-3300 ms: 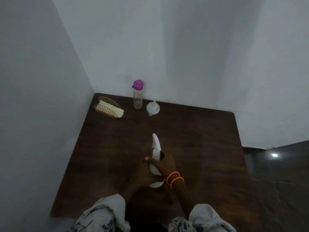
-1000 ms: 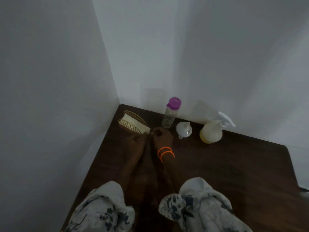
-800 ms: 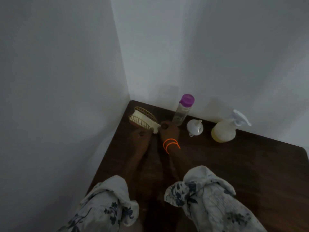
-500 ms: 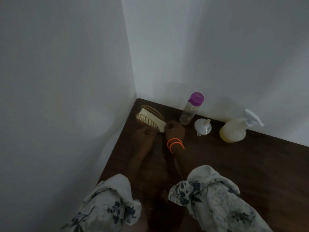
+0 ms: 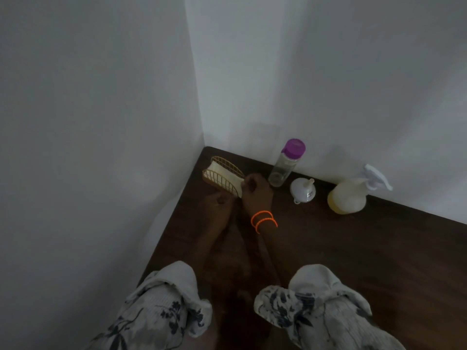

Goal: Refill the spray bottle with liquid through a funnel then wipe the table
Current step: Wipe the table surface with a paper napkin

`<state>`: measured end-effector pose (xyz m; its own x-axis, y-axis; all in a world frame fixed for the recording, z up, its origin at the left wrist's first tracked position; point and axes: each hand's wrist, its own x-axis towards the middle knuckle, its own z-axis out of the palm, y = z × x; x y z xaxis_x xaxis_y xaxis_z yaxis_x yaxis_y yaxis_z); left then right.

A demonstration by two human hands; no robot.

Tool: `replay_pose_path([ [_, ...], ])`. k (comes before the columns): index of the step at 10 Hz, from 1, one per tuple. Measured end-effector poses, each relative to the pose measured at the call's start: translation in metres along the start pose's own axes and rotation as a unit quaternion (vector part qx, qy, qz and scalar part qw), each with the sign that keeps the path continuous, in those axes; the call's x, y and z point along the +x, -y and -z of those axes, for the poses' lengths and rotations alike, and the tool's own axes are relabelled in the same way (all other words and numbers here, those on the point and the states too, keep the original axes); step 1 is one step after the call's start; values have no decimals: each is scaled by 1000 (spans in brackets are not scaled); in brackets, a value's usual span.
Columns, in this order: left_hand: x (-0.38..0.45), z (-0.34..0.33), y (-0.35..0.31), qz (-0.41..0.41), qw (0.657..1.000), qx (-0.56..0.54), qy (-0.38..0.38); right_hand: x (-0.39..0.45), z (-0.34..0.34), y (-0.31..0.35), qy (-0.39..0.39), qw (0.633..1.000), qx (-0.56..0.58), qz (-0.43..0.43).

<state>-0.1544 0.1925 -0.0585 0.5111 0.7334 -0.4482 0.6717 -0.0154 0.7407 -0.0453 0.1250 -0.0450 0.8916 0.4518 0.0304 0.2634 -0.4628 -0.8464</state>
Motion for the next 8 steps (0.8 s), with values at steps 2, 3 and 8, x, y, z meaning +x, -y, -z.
replay_pose_path([
  [2,-13,-7,-15,59,993,-106,5,6,21,20,-1,993,112,-45],
  [3,-24,-25,-40,189,907,-372,60,4,37,27,-36,978,186,-84],
  [8,-48,-59,-75,236,810,-522,120,-41,160,-44,-67,932,249,-256],
])
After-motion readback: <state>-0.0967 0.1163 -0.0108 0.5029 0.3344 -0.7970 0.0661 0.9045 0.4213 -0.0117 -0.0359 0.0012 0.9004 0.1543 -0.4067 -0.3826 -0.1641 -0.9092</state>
